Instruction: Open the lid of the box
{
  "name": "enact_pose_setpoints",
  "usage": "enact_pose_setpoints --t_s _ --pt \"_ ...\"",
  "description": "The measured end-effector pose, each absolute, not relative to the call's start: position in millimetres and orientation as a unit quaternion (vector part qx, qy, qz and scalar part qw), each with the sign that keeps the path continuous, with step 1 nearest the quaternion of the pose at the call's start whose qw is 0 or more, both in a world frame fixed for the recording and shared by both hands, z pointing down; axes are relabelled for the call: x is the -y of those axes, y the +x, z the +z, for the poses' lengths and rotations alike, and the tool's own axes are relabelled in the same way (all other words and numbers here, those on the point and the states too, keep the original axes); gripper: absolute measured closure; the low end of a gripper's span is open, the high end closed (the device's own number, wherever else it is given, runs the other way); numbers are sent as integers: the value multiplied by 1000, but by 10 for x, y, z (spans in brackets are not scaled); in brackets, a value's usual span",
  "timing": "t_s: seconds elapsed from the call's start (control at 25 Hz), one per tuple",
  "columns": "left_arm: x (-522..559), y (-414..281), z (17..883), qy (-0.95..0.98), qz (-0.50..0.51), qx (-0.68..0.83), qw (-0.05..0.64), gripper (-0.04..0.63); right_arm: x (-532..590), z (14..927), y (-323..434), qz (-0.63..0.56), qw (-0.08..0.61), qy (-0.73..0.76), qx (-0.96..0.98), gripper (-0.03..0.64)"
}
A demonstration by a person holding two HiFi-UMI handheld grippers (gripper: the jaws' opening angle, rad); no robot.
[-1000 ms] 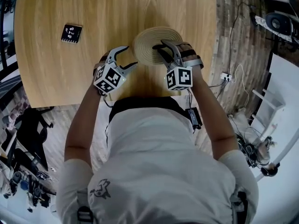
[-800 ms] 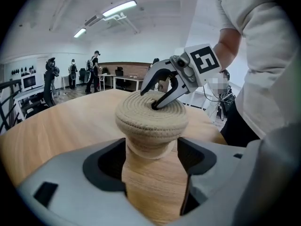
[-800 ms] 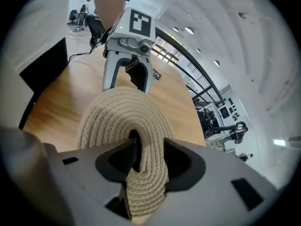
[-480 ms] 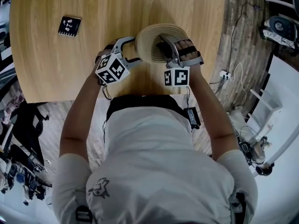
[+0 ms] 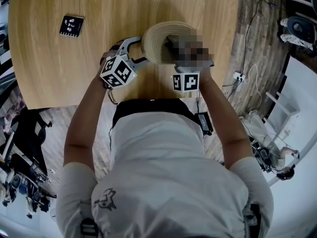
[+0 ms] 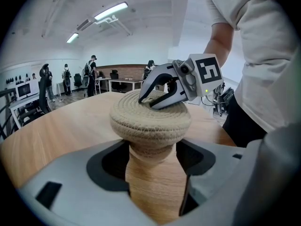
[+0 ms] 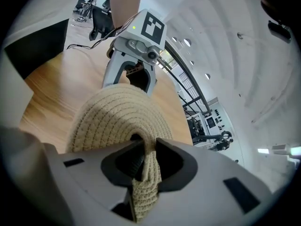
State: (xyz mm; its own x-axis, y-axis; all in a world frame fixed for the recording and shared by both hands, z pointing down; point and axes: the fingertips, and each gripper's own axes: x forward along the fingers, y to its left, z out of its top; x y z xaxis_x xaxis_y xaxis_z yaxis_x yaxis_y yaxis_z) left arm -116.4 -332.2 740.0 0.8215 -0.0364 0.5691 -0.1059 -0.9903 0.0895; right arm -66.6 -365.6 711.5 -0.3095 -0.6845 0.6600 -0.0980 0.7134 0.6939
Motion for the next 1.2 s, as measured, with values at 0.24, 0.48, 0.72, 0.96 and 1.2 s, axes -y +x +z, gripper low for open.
enact_pose_setpoints --t_s 0.24,0.48,0.72,0.96,1.2 --pt "3327 -1168 7418 952 297 37 59 281 3637 7121 -663 -268 523 250 770 557" --pt "3334 -1180 7425 950 305 36 53 284 3640 6959 -649 -260 508 263 778 566" --pt "3346 -1194 7445 952 300 39 57 285 3635 6642 -616 -237 482 298 789 575" --pt "3343 -1204 7469 952 299 44 57 287 3558 6319 -565 -222 463 327 793 578" --pt "3338 -1249 7491 948 308 60 63 285 3473 6184 -516 -214 458 334 795 578"
